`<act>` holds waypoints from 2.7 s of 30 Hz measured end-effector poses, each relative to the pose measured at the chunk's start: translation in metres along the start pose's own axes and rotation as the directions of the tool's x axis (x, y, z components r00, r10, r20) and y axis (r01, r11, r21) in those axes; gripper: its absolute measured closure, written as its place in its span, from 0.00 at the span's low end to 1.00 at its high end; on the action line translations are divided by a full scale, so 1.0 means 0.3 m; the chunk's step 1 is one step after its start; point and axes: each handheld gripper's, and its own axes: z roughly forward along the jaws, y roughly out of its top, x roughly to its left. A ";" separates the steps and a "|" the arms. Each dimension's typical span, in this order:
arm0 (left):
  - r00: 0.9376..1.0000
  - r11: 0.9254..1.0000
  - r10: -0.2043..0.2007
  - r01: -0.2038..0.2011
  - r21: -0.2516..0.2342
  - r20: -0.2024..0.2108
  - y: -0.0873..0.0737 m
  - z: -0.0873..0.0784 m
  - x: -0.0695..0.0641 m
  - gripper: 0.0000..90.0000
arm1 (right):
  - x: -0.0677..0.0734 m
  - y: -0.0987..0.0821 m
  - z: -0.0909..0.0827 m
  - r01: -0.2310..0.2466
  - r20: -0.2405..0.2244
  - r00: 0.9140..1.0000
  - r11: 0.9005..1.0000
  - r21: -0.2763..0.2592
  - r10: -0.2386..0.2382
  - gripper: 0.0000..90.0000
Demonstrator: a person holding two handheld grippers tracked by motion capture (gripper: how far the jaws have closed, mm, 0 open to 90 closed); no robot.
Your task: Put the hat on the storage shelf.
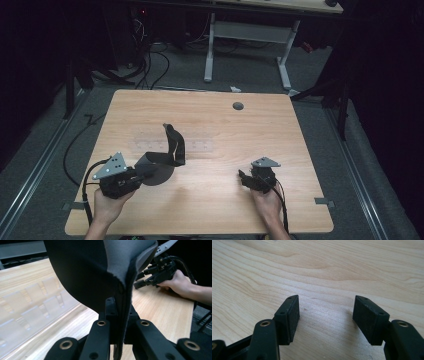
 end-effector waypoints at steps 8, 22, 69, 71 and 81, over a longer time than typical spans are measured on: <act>0.999 0.999 -0.004 0.002 -0.049 -0.034 0.043 -0.018 0.029 0.96 | 0.001 0.000 0.000 0.007 0.001 1.000 1.000 0.000 -0.007 0.42; 0.995 0.994 -0.007 -0.004 -0.113 -0.096 0.091 -0.034 0.082 0.96 | 0.002 0.000 0.001 0.008 0.002 1.000 1.000 -0.001 -0.008 0.42; 0.936 0.967 0.104 -0.174 -0.185 -0.336 0.202 0.066 0.237 0.96 | 0.005 -0.001 0.000 0.003 0.002 1.000 1.000 0.002 -0.003 0.40; 0.928 0.964 0.114 -0.189 -0.187 -0.355 0.199 0.075 0.248 0.96 | 0.005 -0.001 0.000 0.004 0.001 1.000 1.000 0.001 -0.004 0.40; 0.913 0.960 0.109 -0.199 -0.196 -0.392 0.197 0.102 0.284 0.96 | 0.005 -0.001 0.000 0.003 0.002 1.000 1.000 0.002 -0.003 0.40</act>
